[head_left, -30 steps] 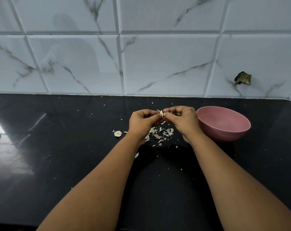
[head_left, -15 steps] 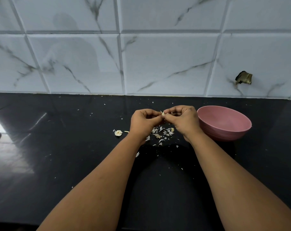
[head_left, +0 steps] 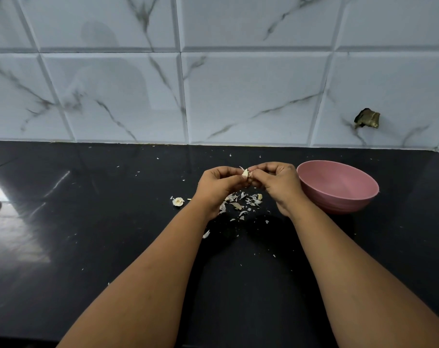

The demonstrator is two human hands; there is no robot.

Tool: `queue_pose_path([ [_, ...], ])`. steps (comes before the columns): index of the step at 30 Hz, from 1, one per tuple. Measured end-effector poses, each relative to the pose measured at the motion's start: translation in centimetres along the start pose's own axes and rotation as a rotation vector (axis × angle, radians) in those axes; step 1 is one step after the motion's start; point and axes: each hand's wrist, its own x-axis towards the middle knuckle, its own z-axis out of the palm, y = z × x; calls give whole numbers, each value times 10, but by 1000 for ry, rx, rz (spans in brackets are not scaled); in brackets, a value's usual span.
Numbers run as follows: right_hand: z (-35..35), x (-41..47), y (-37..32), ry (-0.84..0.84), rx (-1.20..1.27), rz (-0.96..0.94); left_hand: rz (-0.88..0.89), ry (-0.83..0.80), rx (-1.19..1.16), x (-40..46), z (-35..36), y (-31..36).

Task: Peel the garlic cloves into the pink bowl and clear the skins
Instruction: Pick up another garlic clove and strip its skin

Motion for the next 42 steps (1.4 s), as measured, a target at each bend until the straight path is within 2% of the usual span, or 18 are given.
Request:
queue_pose_path([
  [13,-1,-5,-5,-22,10,-35,-9,1,-7,1,-2,-1],
  [21,2,-3,-3,19,-56,-42,154,84,254,-3,2,-3],
  [28,2,0,1,51,-164,-85,191,127,315,-2,4,-6],
  [31,2,1,1,36,-169,-78,160,115,272,-1,3,-8],
  [37,0,2,0,-15,-51,-11,45,23,-25,1,3,-6],
  [42,3,1,-1,-35,8,23,38,18,-122,3,2,-4],
])
